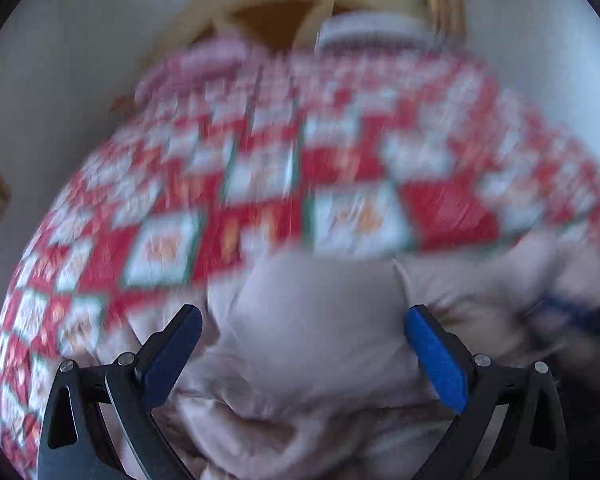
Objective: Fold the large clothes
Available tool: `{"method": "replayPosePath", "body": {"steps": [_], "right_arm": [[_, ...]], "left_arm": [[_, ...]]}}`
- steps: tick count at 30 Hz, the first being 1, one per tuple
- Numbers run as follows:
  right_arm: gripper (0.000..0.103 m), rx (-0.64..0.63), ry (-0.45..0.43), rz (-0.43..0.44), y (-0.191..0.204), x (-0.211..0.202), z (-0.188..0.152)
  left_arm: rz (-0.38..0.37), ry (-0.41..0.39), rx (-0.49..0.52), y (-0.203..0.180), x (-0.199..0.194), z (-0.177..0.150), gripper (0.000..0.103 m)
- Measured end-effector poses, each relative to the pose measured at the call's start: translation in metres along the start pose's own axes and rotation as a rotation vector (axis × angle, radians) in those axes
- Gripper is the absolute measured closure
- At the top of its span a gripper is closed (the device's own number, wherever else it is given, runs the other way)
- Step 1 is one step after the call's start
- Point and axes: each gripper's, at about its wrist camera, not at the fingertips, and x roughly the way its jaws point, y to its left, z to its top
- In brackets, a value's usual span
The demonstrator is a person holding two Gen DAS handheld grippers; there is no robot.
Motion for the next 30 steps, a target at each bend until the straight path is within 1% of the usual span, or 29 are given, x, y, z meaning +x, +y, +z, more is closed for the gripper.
{"method": "replayPosePath", "body": {"steps": [1, 2, 4, 10, 30], "right_arm": [[0.066, 0.008, -0.001, 0.006, -0.002, 0.001, -0.001], [0.066, 0.02, -0.003, 0.014, -0.003, 0.002, -0.002], [0.066, 0.041, -0.009, 0.031, -0.006, 0.003, -0.003], [0.066, 0.035, 0.004, 0.018, -0.001, 0.009, -0.002], [0.066, -0.013, 0.02, -0.056, 0.009, 0.014, -0.002]], "left_arm": [[-0.053, 0.021, -0.062, 0.009, 0.009, -0.005, 0.001], [-0.071, 0.015, -0.096, 0.016, 0.011, -0.005, 0.001], [-0.084, 0.016, -0.111, 0.018, 0.016, -0.006, 0.001], [-0.012, 0.003, -0.071, 0.004, 0.024, -0.008, 0.001], [0.016, -0.004, -0.064, 0.005, 0.026, -0.011, 0.0]]}}
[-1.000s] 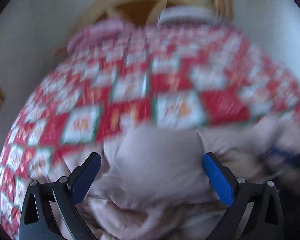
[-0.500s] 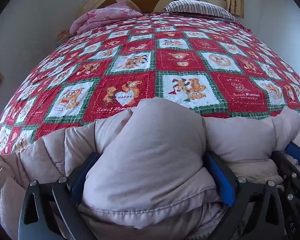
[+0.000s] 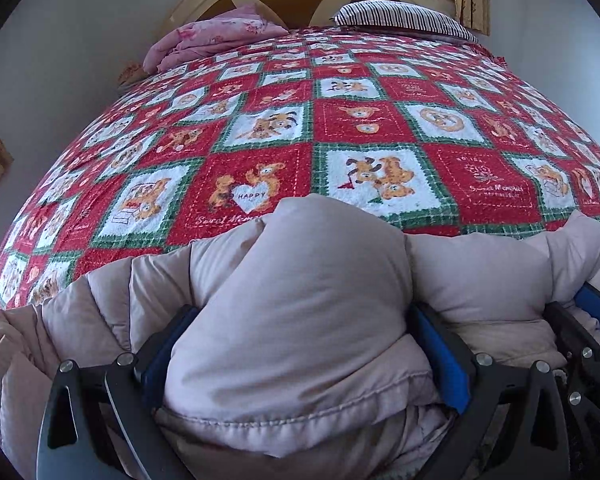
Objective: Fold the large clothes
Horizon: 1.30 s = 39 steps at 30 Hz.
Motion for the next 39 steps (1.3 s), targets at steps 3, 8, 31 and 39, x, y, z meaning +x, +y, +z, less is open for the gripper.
{"method": "replayPosePath", "body": {"steps": [3, 8, 31, 39], "right_arm": [[0.066, -0.009, 0.0, -0.013, 0.0023, 0.0007, 0.0003], [0.066, -0.012, 0.001, -0.018, 0.0028, 0.0012, 0.0006], [0.066, 0.006, 0.004, 0.001, 0.0, 0.0029, 0.0021], [0.066, 0.023, 0.003, 0.021, -0.0027, 0.0034, 0.0022]], "left_arm": [[0.0, 0.0, 0.001, -0.0001, 0.0001, -0.0002, 0.0], [0.002, -0.001, 0.0, -0.0003, 0.0002, 0.0, 0.0], [0.005, -0.001, 0.0, -0.0006, 0.001, -0.0001, 0.0], [0.004, 0.0, -0.001, 0.0002, 0.0014, 0.0002, 0.0]]}}
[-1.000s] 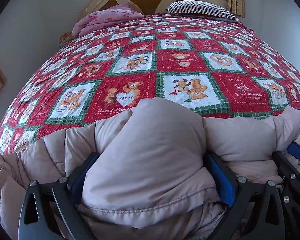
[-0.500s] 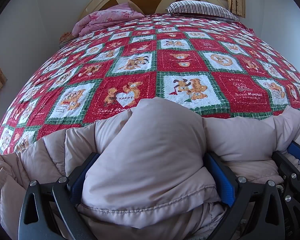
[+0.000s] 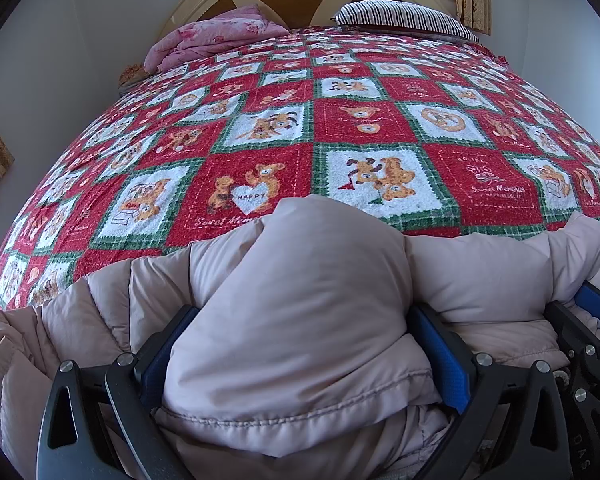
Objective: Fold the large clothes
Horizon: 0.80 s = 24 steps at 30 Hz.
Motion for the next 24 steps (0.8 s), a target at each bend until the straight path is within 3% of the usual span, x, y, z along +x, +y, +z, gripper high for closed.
{"method": "replayPosePath", "body": {"steps": [14, 16, 18, 19, 20, 22, 24], "right_arm": [[0.065, 0.021, 0.003, 0.026, -0.003, 0.001, 0.002], [0.065, 0.026, 0.003, 0.034, -0.004, 0.0, 0.002], [0.062, 0.04, 0.004, 0.07, -0.008, -0.002, 0.003], [0.055, 0.044, 0.007, 0.098, -0.012, -0.004, 0.005], [0.036, 0.037, 0.013, 0.148, -0.017, -0.01, 0.007], [0.008, 0.021, -0.03, 0.16, -0.024, -0.028, 0.009], [0.007, -0.008, -0.115, 0.115, -0.034, -0.06, 0.008]], "left_arm": [[0.017, 0.005, 0.007, -0.004, 0.0, 0.002, 0.0], [-0.006, 0.023, -0.001, 0.0, -0.007, 0.006, 0.001], [-0.027, -0.009, -0.009, 0.006, -0.024, 0.008, 0.001], [-0.033, -0.053, -0.012, 0.011, -0.043, 0.01, 0.001], [-0.047, -0.081, -0.011, 0.014, -0.057, 0.012, 0.001], [-0.082, -0.145, -0.004, 0.022, -0.093, 0.01, 0.001], [-0.107, -0.187, -0.002, 0.031, -0.129, 0.0, 0.001]]}}
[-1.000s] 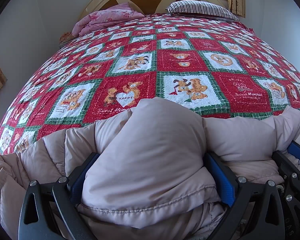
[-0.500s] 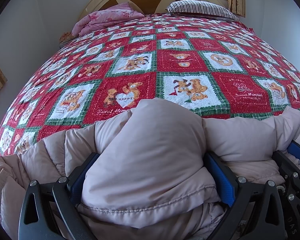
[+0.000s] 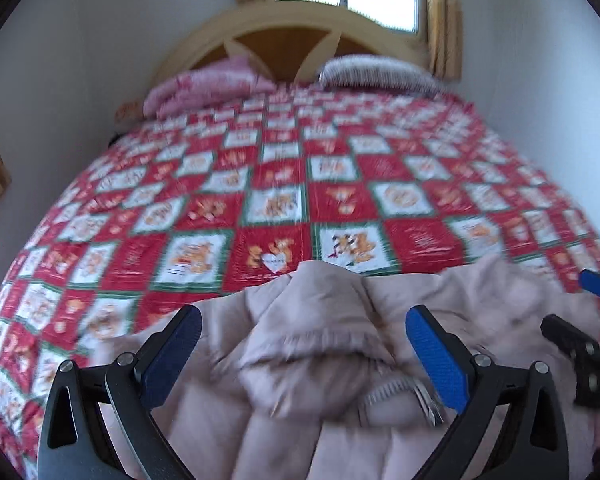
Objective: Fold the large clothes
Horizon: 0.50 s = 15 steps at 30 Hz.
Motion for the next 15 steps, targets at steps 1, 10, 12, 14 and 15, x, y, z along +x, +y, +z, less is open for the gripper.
{"method": "replayPosePath", "body": {"steps": [1, 10, 12, 14, 15], "right_arm": [[0.007, -0.006, -0.01, -0.002, -0.002, -0.009, 0.0], [0.007, 0.154, 0.065, 0.045, -0.049, -0.127, -0.073], [0.007, 0.196, 0.085, 0.049, -0.062, -0.156, -0.105], [0.007, 0.223, 0.095, 0.04, -0.07, -0.179, -0.133], [0.007, 0.241, 0.095, 0.039, -0.073, -0.194, -0.152]], "left_arm": [[-0.02, -0.019, 0.004, 0.003, -0.024, -0.006, 0.001], [-0.067, -0.048, 0.045, 0.055, -0.182, -0.129, 0.001], [-0.06, -0.051, 0.033, 0.067, -0.205, -0.158, 0.001], [-0.04, -0.052, 0.033, 0.079, -0.224, -0.19, 0.001], [-0.026, -0.046, 0.033, 0.084, -0.23, -0.205, 0.001]]}}
